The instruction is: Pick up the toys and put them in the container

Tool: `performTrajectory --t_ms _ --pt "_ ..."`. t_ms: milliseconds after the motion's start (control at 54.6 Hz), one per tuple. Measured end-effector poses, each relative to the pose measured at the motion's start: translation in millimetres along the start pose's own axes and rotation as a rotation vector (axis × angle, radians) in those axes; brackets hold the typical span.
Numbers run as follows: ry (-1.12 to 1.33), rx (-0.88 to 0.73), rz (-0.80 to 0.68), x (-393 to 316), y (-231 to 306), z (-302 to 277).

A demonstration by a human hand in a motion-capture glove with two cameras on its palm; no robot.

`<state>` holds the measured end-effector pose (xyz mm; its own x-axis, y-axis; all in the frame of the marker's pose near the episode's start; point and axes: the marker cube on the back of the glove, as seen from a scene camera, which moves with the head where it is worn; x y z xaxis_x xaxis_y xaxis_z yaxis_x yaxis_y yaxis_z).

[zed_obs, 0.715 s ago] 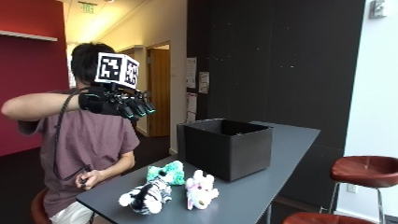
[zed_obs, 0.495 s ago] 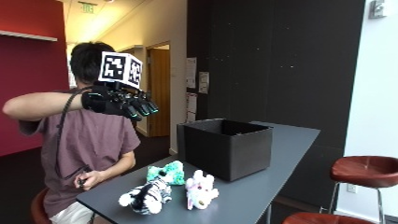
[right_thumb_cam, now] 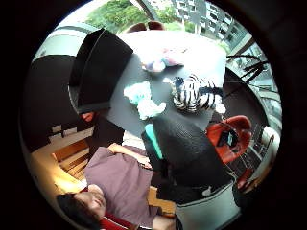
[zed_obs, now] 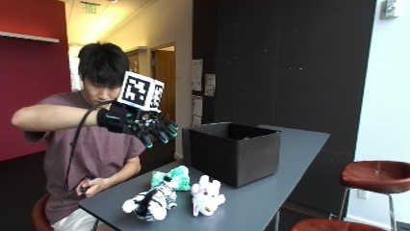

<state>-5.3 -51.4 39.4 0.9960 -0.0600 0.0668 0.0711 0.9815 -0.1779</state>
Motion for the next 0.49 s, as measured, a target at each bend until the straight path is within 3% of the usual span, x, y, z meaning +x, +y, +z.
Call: performTrajectory --t_ms 348,495 --pt "-0.095 -0.206 -0.017 -22.4 -68.4 155.6" --pt "-0.085 -0.117 0.024 -21.8 -79.9 187.3"
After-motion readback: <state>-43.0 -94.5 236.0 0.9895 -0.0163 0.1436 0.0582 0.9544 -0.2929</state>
